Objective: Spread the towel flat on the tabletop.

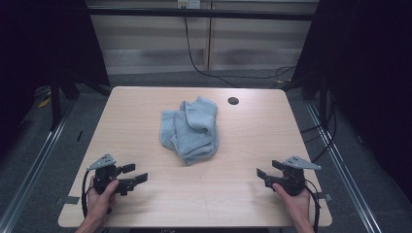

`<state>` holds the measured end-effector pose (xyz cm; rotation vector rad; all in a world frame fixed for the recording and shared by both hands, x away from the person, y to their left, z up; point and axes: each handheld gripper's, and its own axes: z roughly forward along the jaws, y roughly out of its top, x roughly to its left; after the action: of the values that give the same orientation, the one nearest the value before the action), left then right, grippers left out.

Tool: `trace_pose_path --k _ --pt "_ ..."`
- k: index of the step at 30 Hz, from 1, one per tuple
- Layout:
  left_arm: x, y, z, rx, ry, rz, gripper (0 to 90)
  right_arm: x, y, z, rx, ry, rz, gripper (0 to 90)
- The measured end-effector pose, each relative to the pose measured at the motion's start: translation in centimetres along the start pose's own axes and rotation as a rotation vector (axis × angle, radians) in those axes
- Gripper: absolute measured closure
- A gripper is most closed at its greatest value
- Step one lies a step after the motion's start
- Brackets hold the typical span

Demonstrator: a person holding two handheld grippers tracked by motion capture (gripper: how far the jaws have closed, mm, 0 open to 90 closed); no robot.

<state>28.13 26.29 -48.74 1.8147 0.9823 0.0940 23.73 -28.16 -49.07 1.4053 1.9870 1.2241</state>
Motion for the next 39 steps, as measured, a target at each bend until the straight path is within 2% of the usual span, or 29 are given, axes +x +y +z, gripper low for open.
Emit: trace_pose_path --k 4,7,10,11,13,16,17,19,20,21,22,24,25,26,27,30,31,34,37,39 --pt "0.2 0.2 0.0 0.006 0.001 -0.004 23.4 0.1 0.0 0.1 0.032 0.051 0.015 26.7" --pt "0.2 0.3 0.0 0.009 0.006 0.014 23.7 0.3 0.0 0.2 0.034 0.064 0.021 26.8" --pt "0.2 0.3 0.1 0.009 -0.010 0.007 24.2 0.7 0.2 0.4 0.039 0.083 0.017 26.8" --pt "0.2 0.3 0.2 0.013 -0.015 0.007 24.7 1.3 0.5 0.6 0.064 0.106 0.005 27.2" --pt "0.1 0.4 0.4 -0.006 -0.001 -0.002 25.4 1.7 0.7 0.6 0.063 0.139 0.009 29.6" --pt "0.1 0.8 1.1 0.001 -0.007 0.008 26.2 2.0 1.0 0.6 0.065 0.159 0.005 29.8" --pt "0.1 1.0 1.4 0.009 -0.002 0.019 26.2 2.0 1.2 0.7 0.072 0.164 -0.001 29.8" --pt "-0.1 1.8 2.1 0.020 -0.018 0.061 26.8 2.2 1.8 1.0 0.077 0.186 -0.012 31.0" --pt "-0.1 1.8 2.1 0.020 -0.018 0.061 26.9 2.4 1.9 1.1 0.077 0.194 -0.018 32.4" --pt "-0.3 2.5 2.5 0.006 -0.036 0.078 26.8 2.6 2.2 1.4 0.081 0.202 -0.031 32.4" --pt "-0.3 2.8 2.8 0.009 -0.041 0.075 26.9 2.9 2.5 1.8 0.091 0.213 -0.035 32.4" --pt "-0.3 3.2 3.4 0.020 -0.036 0.089 28.7 3.3 3.1 2.6 0.094 0.222 -0.049 32.4" --pt "-0.5 3.8 4.3 0.010 -0.014 0.102 30.0 3.5 3.5 3.1 0.100 0.235 -0.057 32.4" --pt "-0.5 3.8 4.3 0.010 -0.014 0.102 30.5 3.5 3.5 3.1 0.100 0.235 -0.057 32.4" --pt "-0.5 4.6 5.3 0.021 -0.022 0.100 30.6 3.9 4.3 3.9 0.110 0.242 -0.081 32.5" --pt "-0.5 5.2 6.0 0.027 -0.039 0.100 32.2 4.0 5.1 4.5 0.098 0.226 -0.104 32.5" --pt "-0.7 5.8 6.6 0.036 -0.034 0.122 35.4 3.9 6.3 5.3 0.088 0.247 -0.102 31.5" --pt "-0.6 6.1 7.0 0.033 -0.029 0.109 36.3 3.9 7.6 6.9 0.116 0.270 -0.096 29.2" --pt "-0.6 5.8 6.9 0.041 -0.023 0.116 36.9 3.9 8.3 7.9 0.105 0.290 -0.092 28.3" --pt "-0.2 5.4 6.7 0.053 -0.020 0.128 37.0 4.2 9.5 9.4 0.101 0.293 -0.107 26.7"
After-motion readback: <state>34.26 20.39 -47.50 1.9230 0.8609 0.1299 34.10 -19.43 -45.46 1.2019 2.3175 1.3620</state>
